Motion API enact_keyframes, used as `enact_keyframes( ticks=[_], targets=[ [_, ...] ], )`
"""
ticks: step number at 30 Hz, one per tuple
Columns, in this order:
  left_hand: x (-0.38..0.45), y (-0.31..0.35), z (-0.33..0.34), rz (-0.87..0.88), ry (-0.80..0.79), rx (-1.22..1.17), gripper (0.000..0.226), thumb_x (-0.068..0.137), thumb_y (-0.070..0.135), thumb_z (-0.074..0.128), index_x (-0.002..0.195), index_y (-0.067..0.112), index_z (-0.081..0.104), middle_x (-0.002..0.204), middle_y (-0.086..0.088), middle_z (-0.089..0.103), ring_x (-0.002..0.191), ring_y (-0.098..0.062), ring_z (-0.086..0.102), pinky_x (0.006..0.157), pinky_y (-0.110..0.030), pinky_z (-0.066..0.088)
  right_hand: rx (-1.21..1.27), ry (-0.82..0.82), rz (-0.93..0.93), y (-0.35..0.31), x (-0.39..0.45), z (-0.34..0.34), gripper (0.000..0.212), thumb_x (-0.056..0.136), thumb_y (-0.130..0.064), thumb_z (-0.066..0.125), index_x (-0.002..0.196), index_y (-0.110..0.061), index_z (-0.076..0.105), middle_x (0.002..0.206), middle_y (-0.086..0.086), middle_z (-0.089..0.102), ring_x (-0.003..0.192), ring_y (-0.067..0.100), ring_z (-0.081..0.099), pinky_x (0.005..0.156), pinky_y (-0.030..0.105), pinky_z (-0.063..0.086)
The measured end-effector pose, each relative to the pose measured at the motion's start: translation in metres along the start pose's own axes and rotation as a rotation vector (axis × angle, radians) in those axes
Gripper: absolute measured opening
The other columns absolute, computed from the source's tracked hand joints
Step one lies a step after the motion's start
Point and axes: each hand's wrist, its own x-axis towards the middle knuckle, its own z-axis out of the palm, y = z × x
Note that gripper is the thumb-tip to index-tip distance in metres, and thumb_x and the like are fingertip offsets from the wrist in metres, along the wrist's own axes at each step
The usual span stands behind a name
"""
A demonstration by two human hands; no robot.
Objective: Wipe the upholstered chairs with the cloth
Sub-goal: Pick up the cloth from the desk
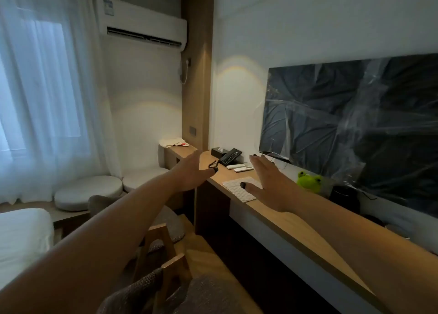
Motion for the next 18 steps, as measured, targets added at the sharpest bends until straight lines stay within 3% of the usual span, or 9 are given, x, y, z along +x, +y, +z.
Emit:
enact_keyframes(
  ticks=[8, 13, 18],
  targets=[
    [0.067, -0.031, 0.023, -0.033, -0.075, -0.029, 0.082, 0.093, 0.042, 0.057, 0.154, 0.018, 0.008, 0.158, -0.010, 0.025, 0.131, -0.026, 0.045, 0.107, -0.040, 0.039, 0.035, -0.073, 0.117, 0.041, 0.056, 0.049, 0.075, 0.096, -0.047, 0.040, 0.151, -0.016, 0.000, 0.159, -0.001, -0.001, 0.146, 0.015, -0.001, 0.117, 0.036, 0.010],
    [0.112, -0.043, 0.038, -0.025, -0.110, -0.025, 0.080, 0.095, 0.040, 0.055, 0.154, 0.016, 0.007, 0.158, -0.010, 0.023, 0.137, -0.026, 0.036, 0.100, -0.030, 0.035, 0.134, -0.062, 0.219, 0.070, 0.091, 0.071, 0.073, 0.097, -0.046, 0.039, 0.152, -0.015, 0.000, 0.160, -0.001, -0.002, 0.146, 0.015, -0.003, 0.117, 0.035, 0.009],
    [0.154, -0.049, 0.060, 0.004, -0.148, -0.030, 0.079, 0.095, 0.040, 0.054, 0.154, 0.016, 0.007, 0.161, -0.007, 0.016, 0.145, -0.026, 0.022, 0.113, -0.038, 0.026, 0.173, -0.028, 0.281, 0.105, 0.109, 0.088, 0.071, 0.097, -0.044, 0.040, 0.151, -0.014, 0.004, 0.160, 0.000, 0.001, 0.146, 0.015, 0.000, 0.117, 0.034, 0.009]
  ],
)
